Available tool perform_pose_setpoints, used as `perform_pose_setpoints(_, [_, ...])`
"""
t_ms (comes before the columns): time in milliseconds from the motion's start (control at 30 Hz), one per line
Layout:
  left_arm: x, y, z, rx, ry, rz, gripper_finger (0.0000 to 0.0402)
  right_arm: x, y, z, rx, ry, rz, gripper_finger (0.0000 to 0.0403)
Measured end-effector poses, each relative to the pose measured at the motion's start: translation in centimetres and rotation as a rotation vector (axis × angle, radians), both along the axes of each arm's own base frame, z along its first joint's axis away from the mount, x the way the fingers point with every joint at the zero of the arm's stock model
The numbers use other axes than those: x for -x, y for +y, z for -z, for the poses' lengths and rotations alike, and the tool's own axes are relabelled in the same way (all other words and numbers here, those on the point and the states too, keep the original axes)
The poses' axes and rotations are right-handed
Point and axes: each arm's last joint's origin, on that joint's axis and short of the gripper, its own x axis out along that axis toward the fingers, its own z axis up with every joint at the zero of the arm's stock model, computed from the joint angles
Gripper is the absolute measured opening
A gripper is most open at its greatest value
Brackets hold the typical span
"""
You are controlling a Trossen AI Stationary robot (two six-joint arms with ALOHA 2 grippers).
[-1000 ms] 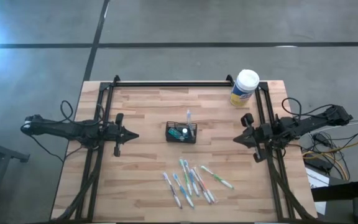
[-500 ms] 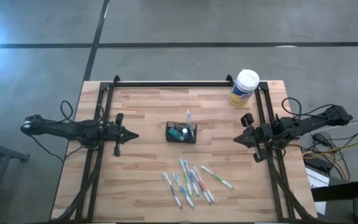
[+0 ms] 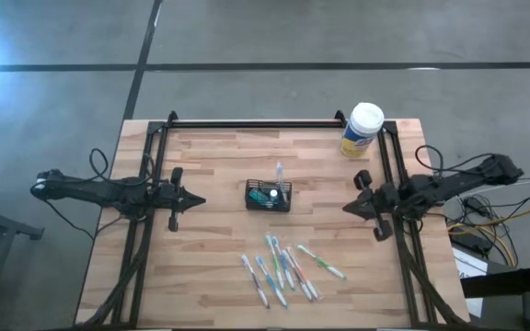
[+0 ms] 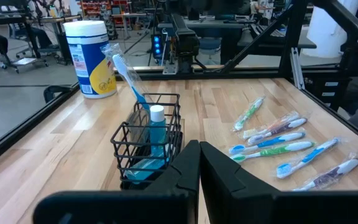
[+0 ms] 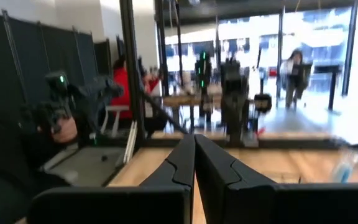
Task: Pick & Place toothbrushing station
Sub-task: Put the right green toothbrush into the black wire organizer
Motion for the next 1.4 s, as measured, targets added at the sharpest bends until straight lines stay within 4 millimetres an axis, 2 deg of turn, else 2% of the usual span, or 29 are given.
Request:
perform_pose_setpoints(200, [0.0,0.0,0.0,0.0,0.0,0.0,0.0012,-2.4,0.7,0.9,-0.072,0.202,-0.003,0.0008])
perform_pose_setpoints(467, [0.0,0.0,0.5,-0.003,0.015,0.0,0.0012,-5.8,1.8,0.8,-0.16,0.818,0.1,0.0008])
perform_pose_setpoints(600, [0.0,0.0,0.5,0.004,0.013,-0.001,0.0012,-8.0,2.4,0.8,-0.256,1.05,0.204,0.0008])
perform_pose_setpoints(733, [0.0,0.0,0.5,0.004,0.013,-0.001,0.0012,-9.9,3.2,1.4,-0.255,1.234,0.278,0.0014])
perform_pose_setpoints(867, [0.0,0.0,0.4,0.005,0.013,-0.001,0.0012,-12.0,4.4,2.0,-0.266,1.344,0.243,0.0046])
perform_pose_setpoints(1067, [0.0,0.0,0.4,0.005,0.013,-0.001,0.0012,-14.9,6.2,3.3,-0.233,1.429,0.241,0.0121])
perform_pose_setpoints(1267, [0.0,0.0,0.4,0.011,0.012,-0.002,0.0012,-16.3,7.6,5.6,-0.184,1.532,0.273,0.0183])
perform_pose_setpoints(1400, [0.0,0.0,0.4,0.014,0.012,-0.002,0.0012,-16.5,8.3,7.2,-0.186,1.583,0.297,0.0203])
